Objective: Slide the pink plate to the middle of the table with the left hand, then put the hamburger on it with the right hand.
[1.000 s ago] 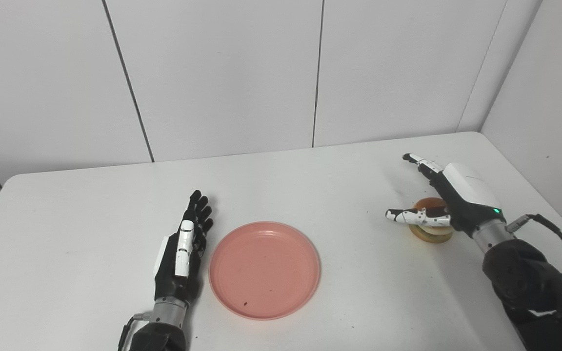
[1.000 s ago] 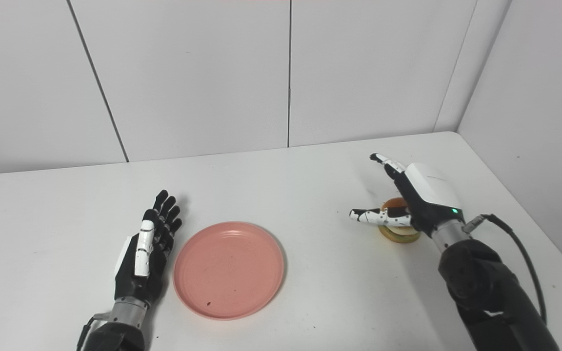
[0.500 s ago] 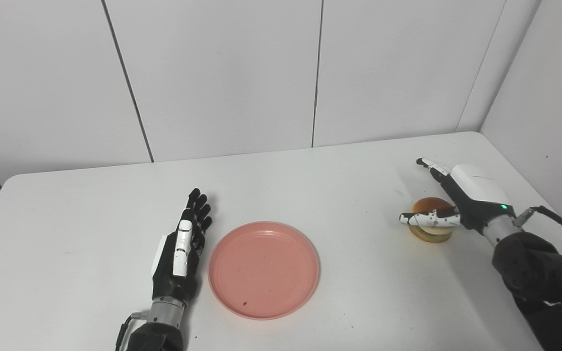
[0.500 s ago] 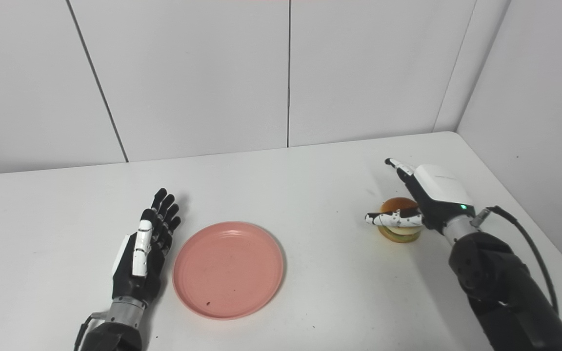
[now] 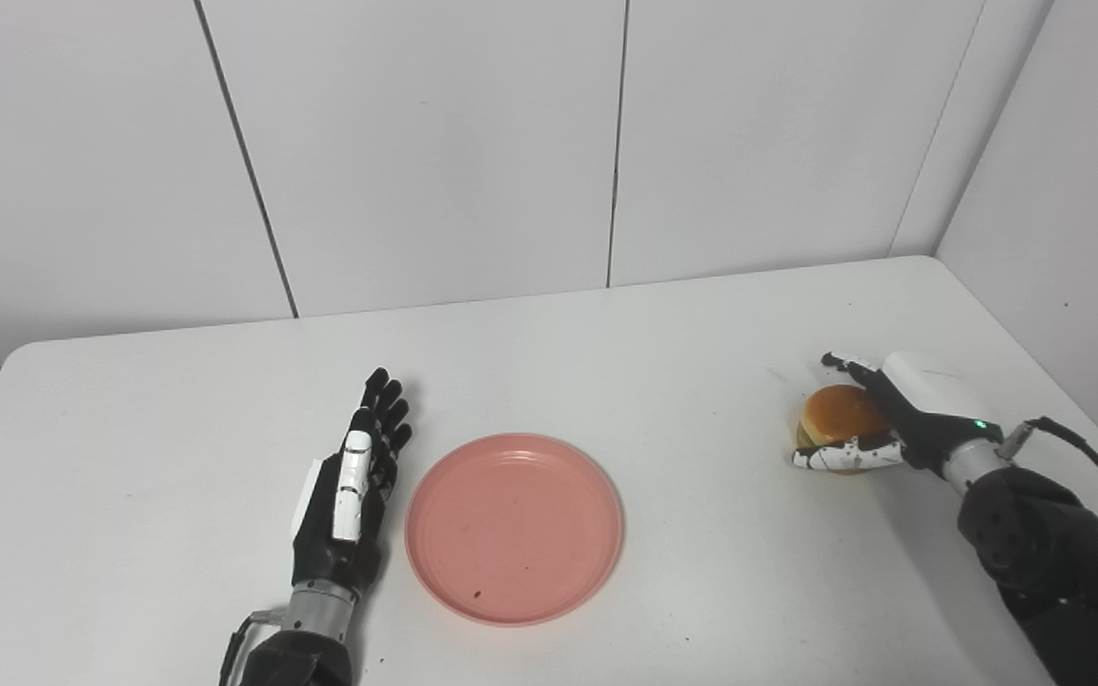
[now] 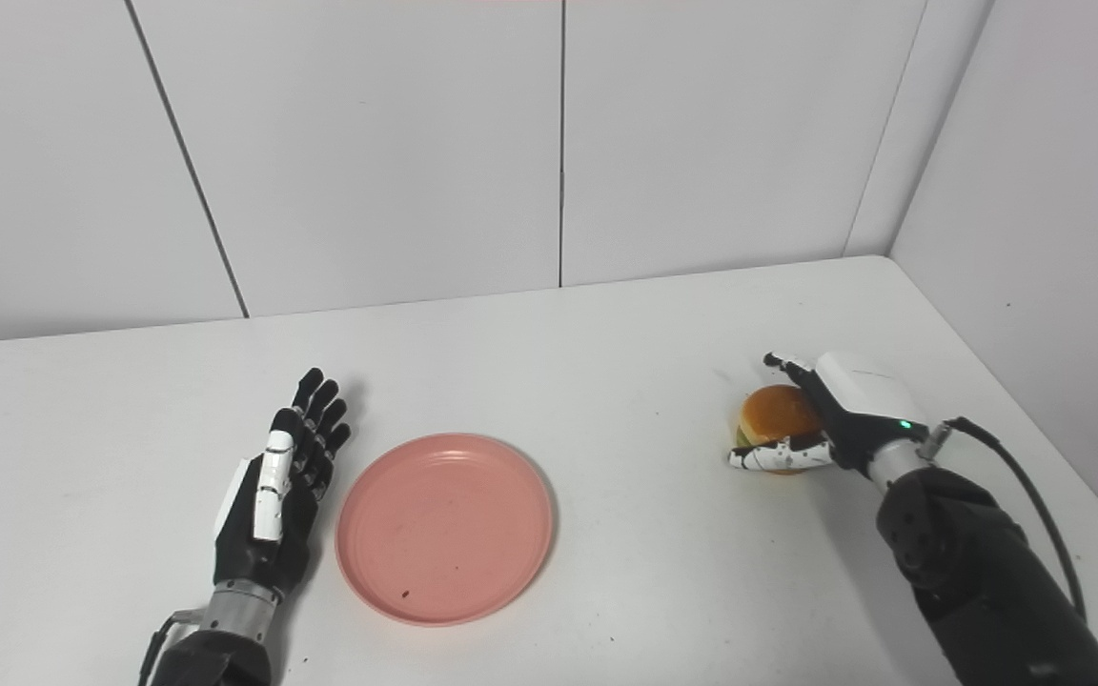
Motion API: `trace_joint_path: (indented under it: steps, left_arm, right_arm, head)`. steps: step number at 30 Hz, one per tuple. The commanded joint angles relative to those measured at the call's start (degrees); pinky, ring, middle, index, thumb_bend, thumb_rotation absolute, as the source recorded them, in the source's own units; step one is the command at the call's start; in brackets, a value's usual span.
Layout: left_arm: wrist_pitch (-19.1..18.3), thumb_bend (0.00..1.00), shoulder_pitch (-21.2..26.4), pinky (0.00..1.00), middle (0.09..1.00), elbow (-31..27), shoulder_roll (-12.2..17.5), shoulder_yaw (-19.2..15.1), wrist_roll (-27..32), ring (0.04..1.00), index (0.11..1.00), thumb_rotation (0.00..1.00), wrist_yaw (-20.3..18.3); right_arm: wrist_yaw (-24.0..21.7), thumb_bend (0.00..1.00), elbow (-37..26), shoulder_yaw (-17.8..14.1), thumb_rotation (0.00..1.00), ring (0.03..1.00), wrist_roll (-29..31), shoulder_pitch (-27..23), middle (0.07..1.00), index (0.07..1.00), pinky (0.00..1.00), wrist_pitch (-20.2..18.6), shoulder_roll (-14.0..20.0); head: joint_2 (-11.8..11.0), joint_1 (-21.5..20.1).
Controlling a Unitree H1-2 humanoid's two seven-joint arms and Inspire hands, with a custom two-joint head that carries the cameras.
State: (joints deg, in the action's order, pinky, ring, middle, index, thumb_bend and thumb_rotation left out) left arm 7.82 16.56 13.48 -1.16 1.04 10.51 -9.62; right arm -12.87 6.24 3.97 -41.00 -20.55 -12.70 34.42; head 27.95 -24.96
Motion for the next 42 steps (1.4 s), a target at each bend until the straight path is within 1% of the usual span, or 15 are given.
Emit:
trace_joint_path:
  steps: [1, 7, 9, 10, 11, 13, 15, 18, 21, 25, 27, 32, 36, 40, 42]
  left_arm:
    - [-0.19, 0.52, -4.53, 1.0, 1.0, 3.8, 1.53, -1.06, 0.6, 1.0, 1.0, 1.0, -0.6]
    - [-0.62, 0.53, -4.61, 1.0, 1.0, 3.54, 1.56, -1.08, 0.89, 1.0, 1.0, 1.0, -0.64]
    - [-0.41, 0.53, -4.76, 1.0, 1.0, 3.38, 1.68, -0.98, 0.73, 1.0, 1.0, 1.0, -0.76]
    - [-0.47, 0.52, -4.8, 1.0, 1.0, 3.3, 1.72, -0.95, 0.74, 1.0, 1.0, 1.0, -0.81]
    - [-0.45, 0.52, -4.81, 1.0, 1.0, 3.29, 1.73, -0.95, 0.76, 1.0, 1.0, 1.0, -0.83]
    - [-0.44, 0.52, -4.8, 1.0, 1.0, 3.23, 1.75, -0.96, 0.84, 1.0, 1.0, 1.0, -0.9]
    - [-0.56, 0.52, -4.83, 1.0, 1.0, 3.04, 1.73, -0.93, 0.78, 1.0, 1.0, 1.0, -0.86]
    - [-1.15, 0.52, -4.89, 1.0, 1.0, 2.68, 1.73, -0.88, 0.83, 1.0, 1.0, 1.0, -0.86]
    - [-1.28, 0.53, -4.9, 1.0, 1.0, 2.66, 1.87, -0.83, 0.96, 1.0, 1.0, 1.0, -1.14]
    - [-1.4, 0.53, -4.91, 1.0, 1.0, 2.7, 1.64, -0.85, 0.91, 1.0, 1.0, 1.0, -0.98]
    - [-1.15, 0.54, -4.82, 1.0, 1.0, 3.05, 1.55, -0.89, 0.86, 1.0, 1.0, 1.0, -0.9]
    - [-0.88, 0.55, -4.8, 1.0, 1.0, 3.33, 1.42, -0.68, 0.53, 1.0, 1.0, 1.0, -0.88]
    - [-2.15, 0.54, -4.91, 1.0, 1.0, 2.55, 1.16, -0.54, 0.51, 1.0, 1.0, 1.0, -0.6]
    - [-1.3, 0.53, -4.88, 1.0, 1.0, 2.86, 0.78, -0.57, 0.37, 1.0, 1.0, 1.0, -0.45]
    - [-1.45, 0.53, -5.0, 1.0, 1.0, 2.56, 0.58, -0.46, 0.03, 1.0, 1.0, 1.0, -0.1]
  right_arm:
    - [0.16, 0.86, -0.38, -0.04, 0.49, 0.82, 0.6, -2.02, 0.861, 0.853, 0.7, 0.35, 1.91]
    - [0.22, 0.88, 0.88, 0.69, 0.41, 0.791, 1.59, -1.89, 0.836, 0.834, 0.69, 0.98, 2.23]
    - [0.67, 0.84, 0.91, 1.02, 0.34, 0.779, 1.38, -1.78, 0.815, 0.816, 0.69, 0.93, 2.21]
    - [0.82, 0.8, 0.89, 1.29, 0.28, 0.722, 1.02, -1.83, 0.768, 0.799, 0.62, 0.61, 2.21]
    - [1.27, 0.68, 0.97, 1.49, 0.15, 0.496, 0.64, -1.9, 0.61, 0.767, 0.39, 0.37, 2.12]
    - [2.56, 0.58, 1.1, 1.84, 0.02, 0.301, 0.01, -1.98, 0.494, 0.721, 0.21, 0.42, 2.04]
    - [3.77, 0.57, 1.26, 2.26, 0.01, 0.275, -0.29, -2.0, 0.48, 0.702, 0.18, 0.76, 2.27]
    - [5.46, 0.55, 1.63, 2.33, 0.0, 0.245, -0.09, -1.96, 0.471, 0.641, 0.16, 1.28, 2.4]
    - [7.18, 0.55, 1.94, 2.35, 0.0, 0.238, -0.12, -1.83, 0.469, 0.569, 0.15, 1.98, 2.57]
    - [8.79, 0.55, 1.26, 1.82, 0.0, 0.218, -0.11, -1.67, 0.469, 0.542, 0.13, 1.57, 2.33]
    - [9.45, 0.53, 0.93, 1.52, 0.0, 0.216, 0.14, -1.7, 0.469, 0.497, 0.13, 1.53, 2.09]
    - [11.96, 0.52, 0.39, 0.62, 0.0, 0.22, 1.47, -1.78, 0.47, 0.484, 0.14, 3.44, 1.51]
    - [13.68, 0.52, -1.67, 0.28, 0.0, 0.236, 1.76, -1.93, 0.47, 0.483, 0.16, 4.37, 0.72]
    - [13.19, 0.52, -4.75, -0.25, 0.0, 0.258, 2.85, -2.01, 0.471, 0.484, 0.19, 4.21, -0.43]
    - [13.0, 0.52, -7.1, -0.16, 0.0, 0.245, 2.94, -2.09, 0.47, 0.483, 0.17, 4.27, -1.28]
  head:
    - [0.07, 0.06]
    - [0.32, 0.04]
    - [0.32, 0.03]
    - [0.32, 0.03]
    - [0.32, 0.03]
    - [0.46, -0.14]
    - [0.46, -0.14]
    - [0.61, -0.23]
    - [0.69, 0.06]
    - [0.76, 0.19]
    - [0.76, 0.48]
    - [0.78, 0.86]
    - [0.79, 1.55]
    - [0.77, 2.31]
    - [0.71, 3.27]
